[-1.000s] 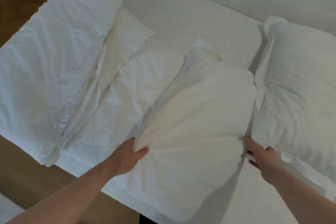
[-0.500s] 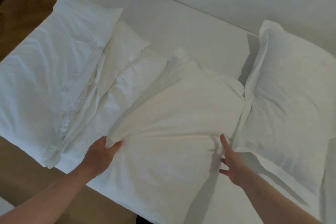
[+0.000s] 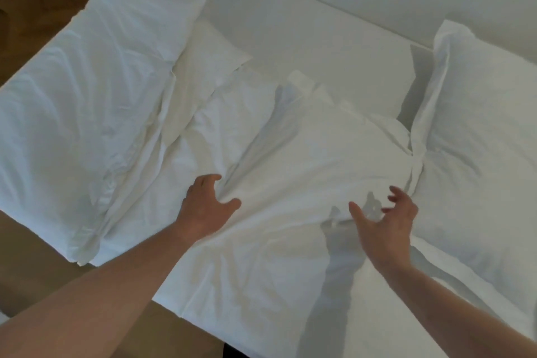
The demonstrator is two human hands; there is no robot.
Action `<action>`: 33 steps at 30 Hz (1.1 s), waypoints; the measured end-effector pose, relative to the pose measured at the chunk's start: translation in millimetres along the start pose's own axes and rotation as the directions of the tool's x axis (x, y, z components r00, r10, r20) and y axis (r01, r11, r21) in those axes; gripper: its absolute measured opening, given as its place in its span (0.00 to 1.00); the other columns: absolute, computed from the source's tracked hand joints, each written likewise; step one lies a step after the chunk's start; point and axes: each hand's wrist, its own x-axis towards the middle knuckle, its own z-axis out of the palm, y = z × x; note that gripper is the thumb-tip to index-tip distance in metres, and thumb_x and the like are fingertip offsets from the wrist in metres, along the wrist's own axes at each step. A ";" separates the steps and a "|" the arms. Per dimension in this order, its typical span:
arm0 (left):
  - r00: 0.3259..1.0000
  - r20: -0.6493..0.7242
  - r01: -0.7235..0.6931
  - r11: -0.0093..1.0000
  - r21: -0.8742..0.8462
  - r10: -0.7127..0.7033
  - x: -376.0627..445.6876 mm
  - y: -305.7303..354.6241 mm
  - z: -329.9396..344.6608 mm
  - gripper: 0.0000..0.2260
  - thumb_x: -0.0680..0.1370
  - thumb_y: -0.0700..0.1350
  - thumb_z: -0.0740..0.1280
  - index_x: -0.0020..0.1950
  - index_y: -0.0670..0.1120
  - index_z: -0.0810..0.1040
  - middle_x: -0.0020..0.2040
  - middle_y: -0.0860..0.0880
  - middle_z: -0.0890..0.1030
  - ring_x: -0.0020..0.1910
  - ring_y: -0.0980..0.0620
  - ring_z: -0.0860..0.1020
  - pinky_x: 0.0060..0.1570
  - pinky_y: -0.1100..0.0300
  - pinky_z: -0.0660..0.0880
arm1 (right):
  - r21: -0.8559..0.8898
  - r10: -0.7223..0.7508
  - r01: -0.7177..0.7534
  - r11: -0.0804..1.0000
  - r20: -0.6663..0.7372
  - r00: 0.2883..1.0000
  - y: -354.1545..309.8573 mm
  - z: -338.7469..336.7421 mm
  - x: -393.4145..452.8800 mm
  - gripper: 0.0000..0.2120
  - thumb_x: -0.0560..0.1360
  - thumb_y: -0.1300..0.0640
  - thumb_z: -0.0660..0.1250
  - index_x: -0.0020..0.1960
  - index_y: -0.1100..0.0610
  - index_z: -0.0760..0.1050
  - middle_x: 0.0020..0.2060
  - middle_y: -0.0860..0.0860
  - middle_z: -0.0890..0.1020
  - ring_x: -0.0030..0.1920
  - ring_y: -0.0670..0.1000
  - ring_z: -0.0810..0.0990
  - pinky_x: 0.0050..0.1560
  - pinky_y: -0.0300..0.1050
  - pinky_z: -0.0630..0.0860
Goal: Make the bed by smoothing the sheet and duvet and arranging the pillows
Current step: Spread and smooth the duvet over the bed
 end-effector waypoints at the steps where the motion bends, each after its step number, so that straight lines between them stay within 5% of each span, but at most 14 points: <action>1: 1.000 0.010 -0.018 1.000 -0.002 0.018 12.2 13.6 -1.1 0.38 0.71 0.60 0.75 0.76 0.49 0.67 0.75 0.47 0.67 0.73 0.44 0.68 0.72 0.47 0.66 | -0.035 -0.052 0.053 0.998 0.014 0.999 -4.0 -3.1 17.6 0.43 0.70 0.49 0.79 0.77 0.55 0.61 0.69 0.56 0.68 0.61 0.56 0.76 0.65 0.55 0.74; 5: 0.996 0.018 -0.087 0.995 -0.049 0.088 64.8 62.1 1.3 0.38 0.70 0.63 0.76 0.75 0.51 0.69 0.76 0.48 0.66 0.74 0.47 0.68 0.73 0.52 0.66 | -0.175 -0.077 0.090 0.980 0.080 0.994 -27.0 -5.8 105.2 0.52 0.70 0.40 0.78 0.82 0.57 0.53 0.78 0.59 0.63 0.77 0.59 0.63 0.77 0.54 0.62; 8: 0.995 0.050 -0.086 0.994 -0.067 0.089 98.3 83.7 14.9 0.43 0.67 0.67 0.76 0.77 0.52 0.68 0.77 0.49 0.66 0.74 0.46 0.69 0.72 0.52 0.67 | -0.294 -0.020 0.066 0.954 0.159 0.987 -29.4 7.9 154.9 0.60 0.66 0.31 0.76 0.83 0.58 0.50 0.80 0.58 0.60 0.81 0.57 0.57 0.80 0.54 0.58; 11: 0.981 0.189 -0.009 0.983 -0.184 0.044 117.3 84.0 32.2 0.53 0.57 0.77 0.74 0.77 0.55 0.66 0.70 0.54 0.74 0.66 0.48 0.76 0.67 0.48 0.73 | -0.335 0.040 0.035 0.942 0.214 0.976 -22.6 27.0 180.9 0.71 0.54 0.17 0.69 0.83 0.56 0.50 0.79 0.55 0.63 0.80 0.57 0.61 0.79 0.55 0.60; 14: 0.968 0.247 0.015 0.965 -0.264 0.052 123.4 77.8 46.0 0.52 0.53 0.79 0.75 0.72 0.58 0.71 0.62 0.56 0.80 0.59 0.52 0.80 0.62 0.50 0.77 | -0.331 0.130 -0.018 0.943 0.320 0.938 -9.8 37.1 187.0 0.75 0.51 0.18 0.70 0.84 0.52 0.41 0.80 0.53 0.64 0.78 0.56 0.64 0.78 0.50 0.61; 16: 0.962 0.252 -0.011 0.938 -0.345 0.104 114.9 77.3 50.6 0.36 0.61 0.70 0.79 0.64 0.57 0.76 0.56 0.57 0.82 0.52 0.57 0.82 0.55 0.58 0.78 | -0.372 0.148 -0.004 0.928 0.359 0.922 -4.5 35.6 185.8 0.70 0.53 0.17 0.70 0.84 0.49 0.48 0.76 0.53 0.71 0.75 0.57 0.70 0.76 0.51 0.65; 19: 0.962 0.175 -0.112 0.888 -0.446 0.209 92.3 79.0 48.6 0.12 0.71 0.56 0.79 0.47 0.56 0.80 0.46 0.62 0.82 0.41 0.69 0.80 0.41 0.72 0.74 | -0.297 0.082 0.017 0.955 0.319 0.944 -11.4 26.4 179.5 0.48 0.57 0.19 0.70 0.67 0.49 0.79 0.60 0.50 0.84 0.63 0.55 0.81 0.66 0.48 0.75; 21: 0.974 0.033 -0.181 0.851 -0.492 0.226 73.0 82.0 41.2 0.10 0.72 0.54 0.79 0.47 0.53 0.82 0.42 0.61 0.83 0.39 0.69 0.81 0.37 0.73 0.73 | -0.113 0.003 0.029 0.993 0.274 0.962 -20.0 14.6 166.9 0.28 0.66 0.27 0.72 0.48 0.50 0.86 0.44 0.46 0.87 0.51 0.52 0.86 0.57 0.48 0.80; 23: 0.974 -0.115 -0.226 0.817 -0.531 0.195 49.8 85.8 23.1 0.11 0.72 0.55 0.78 0.45 0.48 0.84 0.37 0.58 0.84 0.35 0.65 0.81 0.33 0.73 0.72 | 0.007 -0.045 0.045 0.999 0.251 0.967 -40.1 0.4 151.8 0.28 0.69 0.29 0.71 0.42 0.56 0.85 0.36 0.48 0.87 0.41 0.51 0.86 0.50 0.49 0.81; 26: 0.954 -0.276 -0.265 0.752 -0.603 0.115 19.3 83.9 -14.2 0.11 0.73 0.54 0.77 0.39 0.47 0.84 0.33 0.54 0.84 0.33 0.58 0.82 0.34 0.67 0.75 | 0.128 -0.038 -0.014 0.992 0.396 0.917 -82.8 -18.6 141.8 0.25 0.73 0.35 0.72 0.43 0.59 0.85 0.38 0.53 0.88 0.39 0.52 0.86 0.48 0.48 0.80; 29: 0.920 -0.383 -0.309 0.761 -0.570 0.087 11.7 81.5 -41.3 0.08 0.75 0.51 0.76 0.39 0.51 0.82 0.33 0.60 0.83 0.35 0.64 0.81 0.37 0.69 0.75 | 0.100 0.060 -0.146 0.984 0.589 0.806 -121.5 -18.8 147.0 0.25 0.72 0.35 0.72 0.50 0.58 0.86 0.44 0.53 0.89 0.45 0.54 0.88 0.52 0.48 0.82; 31: 0.924 -0.376 -0.255 0.845 -0.470 0.070 21.8 77.3 -46.7 0.06 0.76 0.52 0.75 0.46 0.52 0.81 0.42 0.60 0.84 0.43 0.61 0.82 0.46 0.65 0.75 | 0.027 0.104 -0.155 0.988 0.631 0.769 -134.0 -2.4 146.3 0.27 0.74 0.34 0.70 0.55 0.58 0.85 0.48 0.52 0.88 0.47 0.53 0.87 0.55 0.48 0.81; 33: 0.960 -0.281 -0.105 0.950 -0.293 0.019 38.9 64.0 -45.1 0.16 0.78 0.55 0.72 0.60 0.47 0.81 0.56 0.50 0.83 0.57 0.48 0.80 0.55 0.59 0.71 | -0.045 0.096 -0.089 0.995 0.659 0.746 -135.4 18.1 136.0 0.22 0.80 0.43 0.68 0.60 0.62 0.81 0.50 0.49 0.83 0.43 0.43 0.84 0.50 0.36 0.78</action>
